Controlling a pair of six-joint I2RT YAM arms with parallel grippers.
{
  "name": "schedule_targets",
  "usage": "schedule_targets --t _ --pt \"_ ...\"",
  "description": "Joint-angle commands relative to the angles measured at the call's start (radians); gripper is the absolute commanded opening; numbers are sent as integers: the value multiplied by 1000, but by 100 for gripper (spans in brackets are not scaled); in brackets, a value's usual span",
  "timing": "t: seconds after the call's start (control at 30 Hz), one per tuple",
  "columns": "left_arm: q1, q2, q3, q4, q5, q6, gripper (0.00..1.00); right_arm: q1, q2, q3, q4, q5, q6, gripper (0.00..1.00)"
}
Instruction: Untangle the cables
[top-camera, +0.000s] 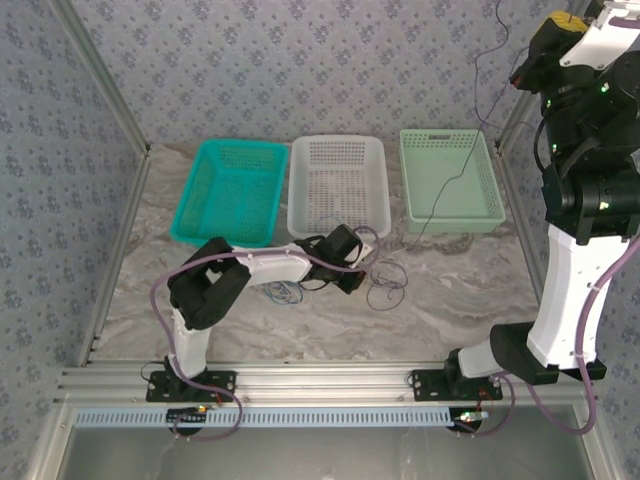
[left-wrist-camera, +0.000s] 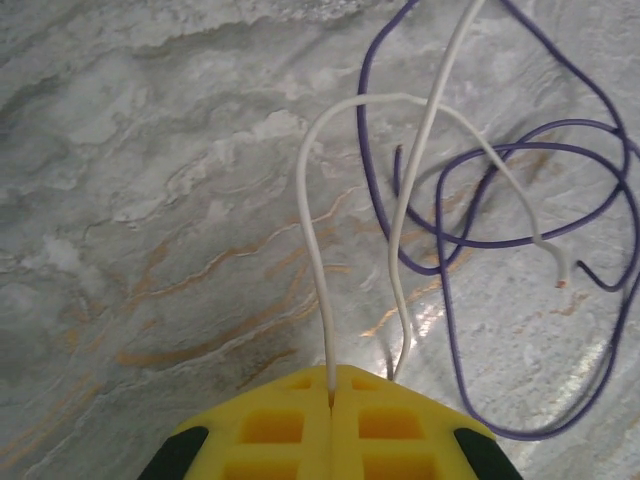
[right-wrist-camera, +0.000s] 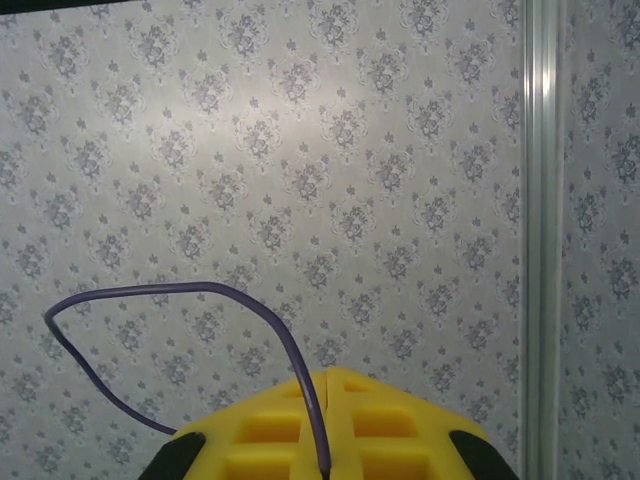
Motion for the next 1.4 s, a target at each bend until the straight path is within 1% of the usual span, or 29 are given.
schedule_targets --t 0.0,0.1,0.27,0.4,0.67,0.8,0.83,0.87,0.93,1.0,1.13,1.27,1.37 --pt "12 21 30 -57 -57 -42 0 -7 4 5 32 59 -54 0" --pt "24 34 44 -92 -65 -59 0 -7 4 3 66 109 -81 0" --pt "25 64 81 -140 -71 -77 0 -7 3 13 94 149 -94 0" --pt "29 119 136 -198 -60 -92 0 -7 0 29 108 170 -104 0" --pt "41 137 141 -219 -58 -93 0 -6 -1 44 117 212 -116 0" --pt "40 125 135 -211 -65 -91 0 -7 -10 40 95 197 -96 0" --pt "40 122 139 -212 -65 -90 2 -7 -11 40 92 200 -93 0" --pt "37 118 144 -214 -68 -90 10 -7 -10 40 87 195 -87 0" --pt "23 98 141 -196 -69 -69 14 -7 -15 34 79 164 -73 0" --pt "-4 59 123 -161 -101 -45 32 -7 -31 9 82 127 -55 0" --pt "-41 -24 70 -79 -129 -14 38 -8 -52 -23 76 96 -13 0" --pt "-45 -116 -10 -1 -154 -10 49 -7 -75 -44 73 65 24 0" --pt "-45 -187 -68 58 -187 10 55 -6 -94 -58 76 38 48 0"
